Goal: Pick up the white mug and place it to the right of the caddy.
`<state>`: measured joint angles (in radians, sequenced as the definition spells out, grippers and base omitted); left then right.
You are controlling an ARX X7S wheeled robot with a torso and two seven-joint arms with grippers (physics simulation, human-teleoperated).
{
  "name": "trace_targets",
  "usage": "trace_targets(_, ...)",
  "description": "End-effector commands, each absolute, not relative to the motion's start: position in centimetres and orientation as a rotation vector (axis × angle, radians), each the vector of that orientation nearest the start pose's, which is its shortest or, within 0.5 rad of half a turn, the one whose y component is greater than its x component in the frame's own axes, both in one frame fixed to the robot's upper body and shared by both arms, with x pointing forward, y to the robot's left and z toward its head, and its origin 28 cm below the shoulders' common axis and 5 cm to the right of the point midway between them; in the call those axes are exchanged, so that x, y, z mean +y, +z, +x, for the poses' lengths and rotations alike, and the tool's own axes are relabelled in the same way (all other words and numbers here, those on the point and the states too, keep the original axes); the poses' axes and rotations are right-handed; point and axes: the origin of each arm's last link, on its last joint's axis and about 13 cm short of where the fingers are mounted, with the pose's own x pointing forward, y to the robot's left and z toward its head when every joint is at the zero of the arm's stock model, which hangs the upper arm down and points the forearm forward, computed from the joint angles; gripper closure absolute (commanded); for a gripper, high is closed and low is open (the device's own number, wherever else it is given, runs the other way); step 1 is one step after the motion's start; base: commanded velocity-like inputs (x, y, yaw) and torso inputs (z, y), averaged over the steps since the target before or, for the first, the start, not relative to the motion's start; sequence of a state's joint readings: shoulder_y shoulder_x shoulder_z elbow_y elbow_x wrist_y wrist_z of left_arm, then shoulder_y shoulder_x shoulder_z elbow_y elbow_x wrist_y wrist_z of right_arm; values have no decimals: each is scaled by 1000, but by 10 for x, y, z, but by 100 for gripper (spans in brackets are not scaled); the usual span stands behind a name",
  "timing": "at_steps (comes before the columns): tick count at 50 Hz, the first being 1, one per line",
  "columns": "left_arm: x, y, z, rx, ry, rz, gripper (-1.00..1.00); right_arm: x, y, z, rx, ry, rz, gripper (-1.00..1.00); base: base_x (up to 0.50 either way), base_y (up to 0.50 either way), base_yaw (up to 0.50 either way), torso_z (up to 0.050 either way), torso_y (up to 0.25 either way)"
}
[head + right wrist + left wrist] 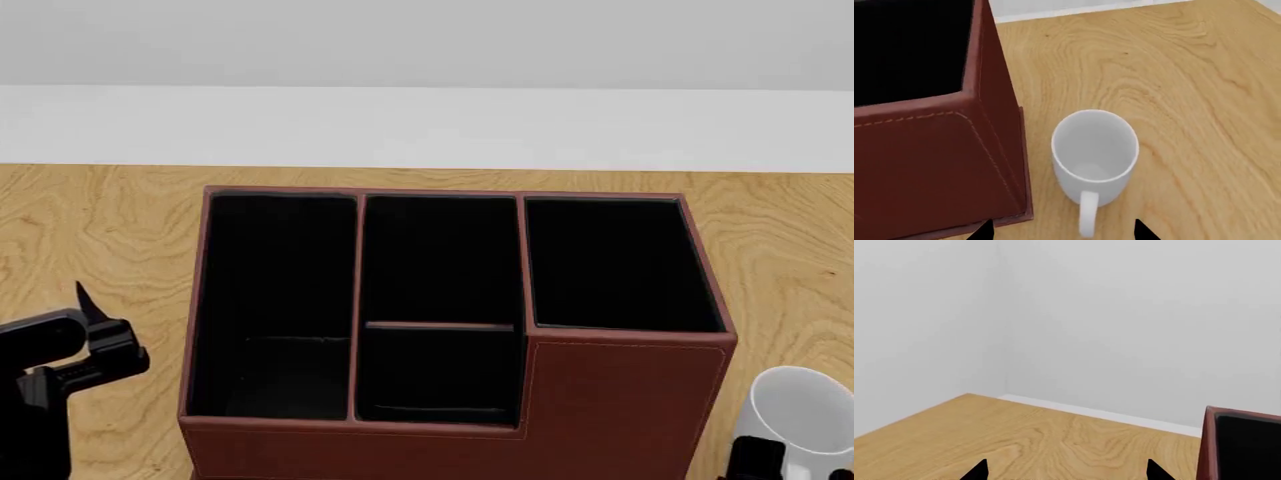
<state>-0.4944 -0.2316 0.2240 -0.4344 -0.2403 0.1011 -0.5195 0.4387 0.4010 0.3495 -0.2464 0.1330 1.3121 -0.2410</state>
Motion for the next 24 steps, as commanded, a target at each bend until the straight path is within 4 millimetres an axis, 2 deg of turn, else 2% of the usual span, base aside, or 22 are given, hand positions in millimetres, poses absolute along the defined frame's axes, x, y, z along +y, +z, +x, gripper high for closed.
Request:
trace_targets(1,244,48,325,-135,407,22,-100,-237,139,229,450,-174,75,-100,0,0,0,0,0)
trace_targets(14,242,49,320,-135,400,22,-100,-228,142,217,385,-179,76,-100,0,0,0,0,0)
trace_targets(24,240,54,317,-140,395,16,-100,-219,145,216,336,-162,67,-100,0,0,0,0,0)
